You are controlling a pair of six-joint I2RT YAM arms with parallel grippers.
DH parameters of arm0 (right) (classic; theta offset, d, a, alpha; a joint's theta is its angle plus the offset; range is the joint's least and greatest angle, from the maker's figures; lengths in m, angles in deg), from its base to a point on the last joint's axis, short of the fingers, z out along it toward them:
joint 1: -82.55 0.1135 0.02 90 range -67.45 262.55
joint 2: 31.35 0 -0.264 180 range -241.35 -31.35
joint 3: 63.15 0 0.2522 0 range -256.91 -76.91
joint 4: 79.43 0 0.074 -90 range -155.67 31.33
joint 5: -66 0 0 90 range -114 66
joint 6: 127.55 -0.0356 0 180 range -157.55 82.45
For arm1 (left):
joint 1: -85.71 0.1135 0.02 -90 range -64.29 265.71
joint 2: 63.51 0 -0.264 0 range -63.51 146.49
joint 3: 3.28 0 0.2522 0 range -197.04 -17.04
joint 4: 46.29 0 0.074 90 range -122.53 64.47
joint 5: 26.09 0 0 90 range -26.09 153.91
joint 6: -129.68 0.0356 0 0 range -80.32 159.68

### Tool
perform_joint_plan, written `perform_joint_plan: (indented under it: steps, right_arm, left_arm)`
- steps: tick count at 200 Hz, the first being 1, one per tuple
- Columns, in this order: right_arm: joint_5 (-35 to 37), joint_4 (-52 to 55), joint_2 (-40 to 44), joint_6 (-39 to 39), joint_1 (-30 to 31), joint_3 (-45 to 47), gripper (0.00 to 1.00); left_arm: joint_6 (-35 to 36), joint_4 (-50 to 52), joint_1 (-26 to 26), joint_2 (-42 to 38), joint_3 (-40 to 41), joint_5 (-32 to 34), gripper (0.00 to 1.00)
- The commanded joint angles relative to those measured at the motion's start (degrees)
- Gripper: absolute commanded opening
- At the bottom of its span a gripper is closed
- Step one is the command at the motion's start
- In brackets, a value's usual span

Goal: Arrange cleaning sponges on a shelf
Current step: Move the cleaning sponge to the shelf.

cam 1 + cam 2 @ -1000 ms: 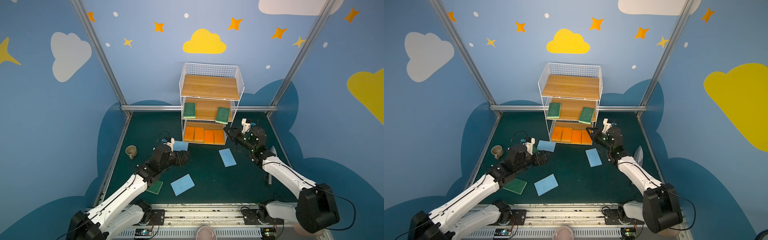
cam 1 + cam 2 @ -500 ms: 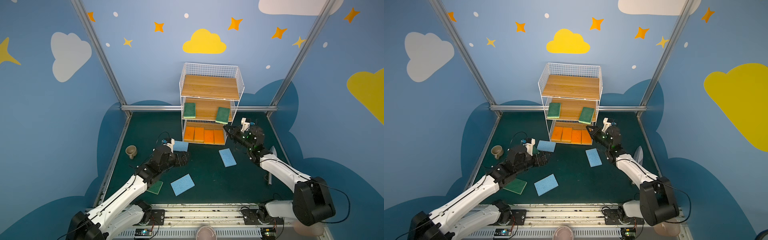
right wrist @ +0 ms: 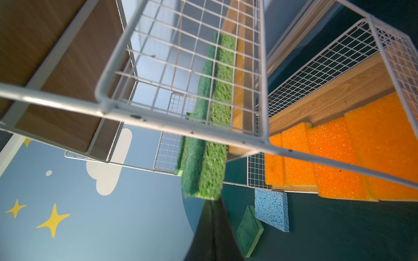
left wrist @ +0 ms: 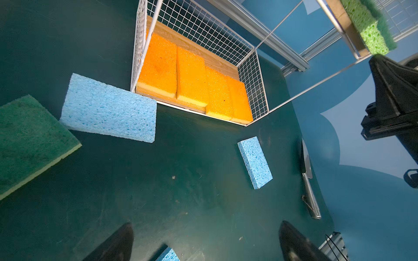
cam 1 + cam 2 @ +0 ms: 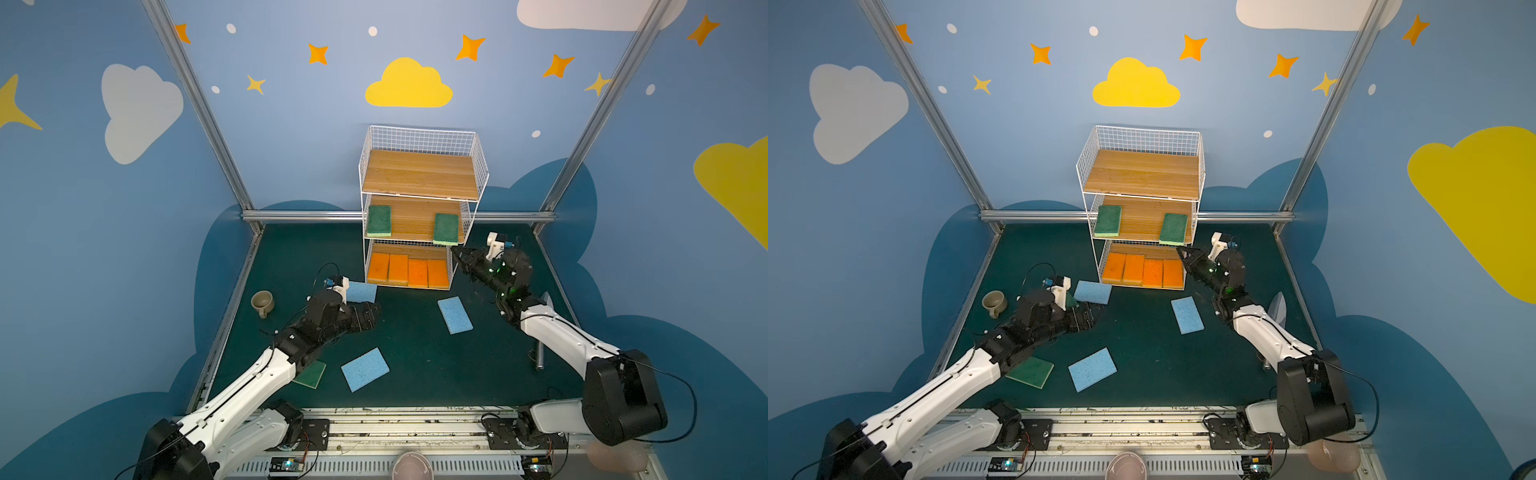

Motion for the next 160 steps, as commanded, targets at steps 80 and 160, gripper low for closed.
perform_joint_plan:
  steps: [80, 160]
  right_arm:
    - [-1.2, -1.3, -2.4, -0.1, -1.7, -4.0, 0.00]
    - [-3.4, -0.8, -1.3, 0.4, -1.9, -3.1, 0.00]
  left_arm:
    - [1.2, -0.2, 0.7, 0.6, -1.4, -0.9, 0.99]
    - [0.8, 2.4, 1.7, -0.9, -0.8, -1.2, 0.99]
